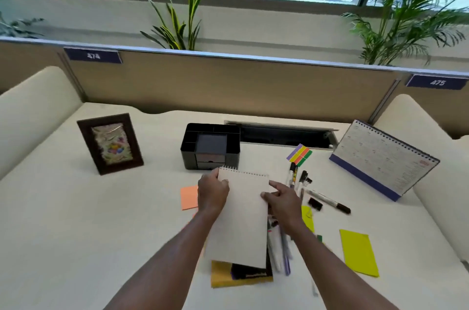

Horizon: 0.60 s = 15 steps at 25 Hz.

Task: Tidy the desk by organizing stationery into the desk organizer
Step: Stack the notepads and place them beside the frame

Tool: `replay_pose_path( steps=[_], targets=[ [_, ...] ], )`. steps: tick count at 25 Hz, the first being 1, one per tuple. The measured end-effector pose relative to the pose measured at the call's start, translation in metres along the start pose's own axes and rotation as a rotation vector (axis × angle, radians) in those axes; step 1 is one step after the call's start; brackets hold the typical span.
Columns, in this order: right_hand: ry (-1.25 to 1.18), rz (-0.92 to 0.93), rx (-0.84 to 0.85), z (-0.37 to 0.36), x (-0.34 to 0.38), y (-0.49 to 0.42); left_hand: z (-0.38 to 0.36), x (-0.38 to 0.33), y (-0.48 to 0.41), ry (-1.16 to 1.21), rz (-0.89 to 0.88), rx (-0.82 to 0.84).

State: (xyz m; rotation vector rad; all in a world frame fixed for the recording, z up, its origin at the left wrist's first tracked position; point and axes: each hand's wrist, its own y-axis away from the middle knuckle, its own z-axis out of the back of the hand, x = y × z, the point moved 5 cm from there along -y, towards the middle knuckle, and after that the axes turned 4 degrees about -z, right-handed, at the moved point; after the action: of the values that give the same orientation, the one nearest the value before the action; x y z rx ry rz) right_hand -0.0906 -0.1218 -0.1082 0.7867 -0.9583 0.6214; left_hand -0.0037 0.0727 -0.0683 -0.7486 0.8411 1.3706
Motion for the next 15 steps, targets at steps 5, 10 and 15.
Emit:
replay_pose_path(
  steps=[5,10,15],
  targets=[
    [0.07,0.083,0.125,-0.108,0.025,0.017,0.081,0.064,-0.017,-0.138,0.081,-0.152],
    [0.166,0.121,0.222,-0.185,0.047,0.037,0.141,0.111,-0.022,-0.127,0.18,-0.245],
    [0.151,0.065,0.274,-0.242,0.054,0.043,0.176,0.149,-0.035,-0.195,0.251,-0.266]
  ],
)
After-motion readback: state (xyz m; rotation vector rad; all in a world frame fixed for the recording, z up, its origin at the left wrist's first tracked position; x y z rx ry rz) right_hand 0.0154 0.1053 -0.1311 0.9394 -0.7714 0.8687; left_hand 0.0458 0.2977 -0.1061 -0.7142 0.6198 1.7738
